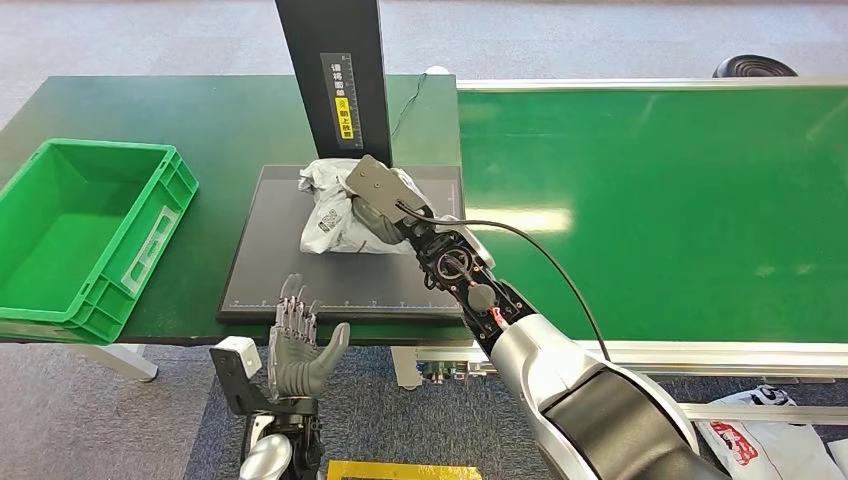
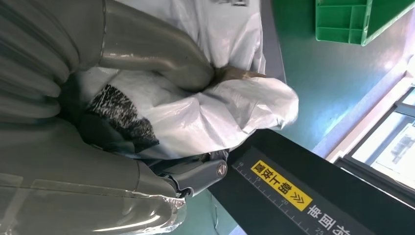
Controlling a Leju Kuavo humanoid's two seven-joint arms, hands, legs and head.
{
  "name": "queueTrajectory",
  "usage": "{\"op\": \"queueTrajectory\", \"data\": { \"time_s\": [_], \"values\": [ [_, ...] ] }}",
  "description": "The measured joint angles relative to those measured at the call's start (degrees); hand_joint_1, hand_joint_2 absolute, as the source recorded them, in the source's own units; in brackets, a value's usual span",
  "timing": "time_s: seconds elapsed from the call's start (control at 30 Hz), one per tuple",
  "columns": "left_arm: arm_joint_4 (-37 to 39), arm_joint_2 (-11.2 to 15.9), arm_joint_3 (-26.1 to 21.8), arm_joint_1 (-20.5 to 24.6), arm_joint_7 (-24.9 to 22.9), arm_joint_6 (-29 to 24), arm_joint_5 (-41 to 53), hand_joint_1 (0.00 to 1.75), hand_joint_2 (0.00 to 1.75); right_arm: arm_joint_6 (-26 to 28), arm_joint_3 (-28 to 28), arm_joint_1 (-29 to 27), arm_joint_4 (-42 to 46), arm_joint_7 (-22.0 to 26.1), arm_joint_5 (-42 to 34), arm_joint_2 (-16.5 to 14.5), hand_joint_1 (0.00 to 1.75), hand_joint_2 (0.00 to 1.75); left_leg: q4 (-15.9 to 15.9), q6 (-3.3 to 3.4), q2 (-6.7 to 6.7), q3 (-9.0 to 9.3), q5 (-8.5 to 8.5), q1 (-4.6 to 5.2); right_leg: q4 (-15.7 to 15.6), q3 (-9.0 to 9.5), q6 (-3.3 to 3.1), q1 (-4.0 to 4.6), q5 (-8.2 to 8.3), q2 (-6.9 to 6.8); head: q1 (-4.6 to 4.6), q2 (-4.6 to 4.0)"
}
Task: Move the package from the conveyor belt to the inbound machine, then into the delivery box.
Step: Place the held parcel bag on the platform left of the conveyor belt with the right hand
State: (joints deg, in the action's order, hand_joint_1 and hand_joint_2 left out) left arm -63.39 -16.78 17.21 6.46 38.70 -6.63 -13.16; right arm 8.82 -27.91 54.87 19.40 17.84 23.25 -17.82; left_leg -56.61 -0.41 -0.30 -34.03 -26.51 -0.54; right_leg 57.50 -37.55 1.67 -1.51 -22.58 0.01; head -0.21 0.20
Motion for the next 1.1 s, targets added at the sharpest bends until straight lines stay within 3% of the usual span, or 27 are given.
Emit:
{"op": "queueTrajectory", "data": {
  "time_s": [0.83, 0.97, 1.1],
  "values": [
    [1.7, -0.1, -0.3, 1.4, -0.1, 0.5, -0.1, 0.00, 1.75, 0.7, 0.1, 1.3, -0.6, -0.8, 1.5, -0.1, 0.00, 1.75, 0.0, 0.00, 0.01, 0.03, 0.00, 0.00, 0.0, 0.00, 0.00, 0.00, 0.00, 0.00, -0.01, 0.00],
    [1.8, -0.1, -0.7, 1.4, 0.0, 0.6, 0.0, 0.00, 1.75, 0.6, 0.5, 1.9, -0.6, 1.2, 1.7, 0.1, 0.00, 1.75, 0.0, 0.00, 0.01, 0.03, 0.00, 0.00, 0.0, 0.01, -0.01, 0.00, 0.01, 0.00, 0.01, 0.00],
    [1.8, -0.1, -1.2, 1.4, 0.2, 0.1, 0.8, 0.00, 1.75, -0.4, 1.6, 2.7, 1.2, 6.6, 0.1, 1.0, 0.00, 1.75, 0.0, 0.00, 0.00, 0.03, 0.01, 0.00, 0.0, 0.01, -0.01, 0.00, 0.01, 0.00, 0.01, 0.00]
  ]
}}
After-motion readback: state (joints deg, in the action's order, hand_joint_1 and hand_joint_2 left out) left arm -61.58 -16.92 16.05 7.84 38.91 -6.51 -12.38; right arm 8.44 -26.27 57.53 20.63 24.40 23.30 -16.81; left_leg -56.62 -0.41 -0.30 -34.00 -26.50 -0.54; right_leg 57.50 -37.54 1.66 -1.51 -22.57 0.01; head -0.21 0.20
